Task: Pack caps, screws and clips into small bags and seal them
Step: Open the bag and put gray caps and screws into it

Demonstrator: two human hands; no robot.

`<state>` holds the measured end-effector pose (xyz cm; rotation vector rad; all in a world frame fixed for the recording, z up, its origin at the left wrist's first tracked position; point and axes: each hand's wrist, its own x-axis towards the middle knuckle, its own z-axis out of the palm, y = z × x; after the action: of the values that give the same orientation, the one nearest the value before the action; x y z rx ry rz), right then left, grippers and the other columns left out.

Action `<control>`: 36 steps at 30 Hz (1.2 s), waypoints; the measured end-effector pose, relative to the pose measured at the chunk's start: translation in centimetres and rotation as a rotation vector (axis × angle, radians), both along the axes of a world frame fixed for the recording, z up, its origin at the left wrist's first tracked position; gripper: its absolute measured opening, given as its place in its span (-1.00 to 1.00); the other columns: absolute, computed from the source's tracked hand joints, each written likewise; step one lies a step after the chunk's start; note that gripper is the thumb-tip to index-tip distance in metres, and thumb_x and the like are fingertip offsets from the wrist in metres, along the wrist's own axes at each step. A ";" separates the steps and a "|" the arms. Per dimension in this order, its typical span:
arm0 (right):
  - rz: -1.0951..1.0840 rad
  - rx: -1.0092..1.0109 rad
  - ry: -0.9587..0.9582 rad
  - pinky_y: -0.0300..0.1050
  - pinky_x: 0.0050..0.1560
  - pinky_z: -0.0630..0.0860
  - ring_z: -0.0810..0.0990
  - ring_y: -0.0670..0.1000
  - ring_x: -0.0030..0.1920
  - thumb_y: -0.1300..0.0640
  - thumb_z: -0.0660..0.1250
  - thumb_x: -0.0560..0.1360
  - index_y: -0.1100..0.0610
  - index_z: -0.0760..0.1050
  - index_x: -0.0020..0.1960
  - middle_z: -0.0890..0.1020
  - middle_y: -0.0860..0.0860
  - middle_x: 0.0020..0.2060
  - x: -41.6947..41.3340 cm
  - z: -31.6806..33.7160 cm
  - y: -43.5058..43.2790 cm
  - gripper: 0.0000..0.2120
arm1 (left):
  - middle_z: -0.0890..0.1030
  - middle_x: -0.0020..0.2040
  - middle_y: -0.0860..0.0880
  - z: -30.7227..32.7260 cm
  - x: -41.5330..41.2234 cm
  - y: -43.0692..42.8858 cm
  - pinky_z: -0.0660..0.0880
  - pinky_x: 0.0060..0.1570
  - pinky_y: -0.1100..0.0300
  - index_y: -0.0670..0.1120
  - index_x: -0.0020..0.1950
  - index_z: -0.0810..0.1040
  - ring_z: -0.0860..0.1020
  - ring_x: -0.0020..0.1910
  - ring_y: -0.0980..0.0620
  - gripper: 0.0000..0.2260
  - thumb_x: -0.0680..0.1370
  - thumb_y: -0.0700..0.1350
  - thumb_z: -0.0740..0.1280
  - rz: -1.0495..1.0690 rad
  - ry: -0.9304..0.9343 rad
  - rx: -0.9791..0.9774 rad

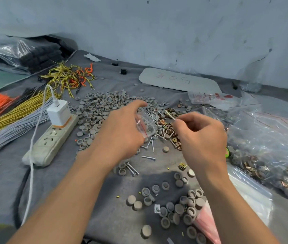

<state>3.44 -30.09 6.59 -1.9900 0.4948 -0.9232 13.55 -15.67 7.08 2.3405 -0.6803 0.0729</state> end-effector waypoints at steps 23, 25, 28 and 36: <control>0.394 -0.201 0.318 -0.36 -0.48 0.28 0.40 -0.13 -0.51 0.08 0.46 0.57 -0.13 0.76 -0.04 0.47 -0.23 -0.57 -0.2 -0.6 0.0 -0.86 | 0.68 0.02 0.22 0.1 -1.3 -0.4 0.52 -0.05 0.42 0.32 0.40 0.47 0.63 -0.04 0.31 -0.26 0.34 -0.20 0.59 -0.337 0.143 0.001; 0.428 -0.219 0.363 -0.34 -0.48 0.28 0.38 -0.11 -0.52 0.06 0.42 0.58 -0.15 0.75 -0.08 0.48 -0.20 -0.57 0.0 -0.6 -0.2 -0.83 | 0.69 0.00 0.21 0.2 -1.3 -0.4 0.54 -0.03 0.38 0.29 0.38 0.50 0.64 -0.04 0.30 -0.29 0.35 -0.21 0.59 -0.339 0.147 -0.003; 0.407 -0.216 0.328 -0.33 -0.46 0.31 0.40 -0.14 -0.52 0.07 0.41 0.54 -0.19 0.70 -0.23 0.54 -0.18 -0.54 0.1 -0.8 -0.3 -0.77 | 0.71 -0.11 0.21 0.0 -1.2 -0.4 0.56 -0.13 0.39 0.22 0.35 0.55 0.65 -0.14 0.31 -0.37 0.38 -0.26 0.56 -0.314 0.155 -0.056; 0.148 -0.121 0.454 -0.41 -0.27 0.57 0.64 -0.23 -0.32 0.13 0.42 0.57 -0.12 0.71 -0.04 0.65 -0.27 -0.26 1.4 -2.6 0.5 -0.83 | 0.69 -0.10 0.21 0.8 0.2 0.7 0.60 -0.16 0.22 0.23 0.42 0.45 0.64 -0.25 0.24 -0.31 0.37 -0.11 0.63 0.194 0.067 -0.456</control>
<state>4.82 -29.57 4.04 -2.3219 0.5395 -0.4140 13.75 -14.93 7.88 1.9500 -0.3549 0.2126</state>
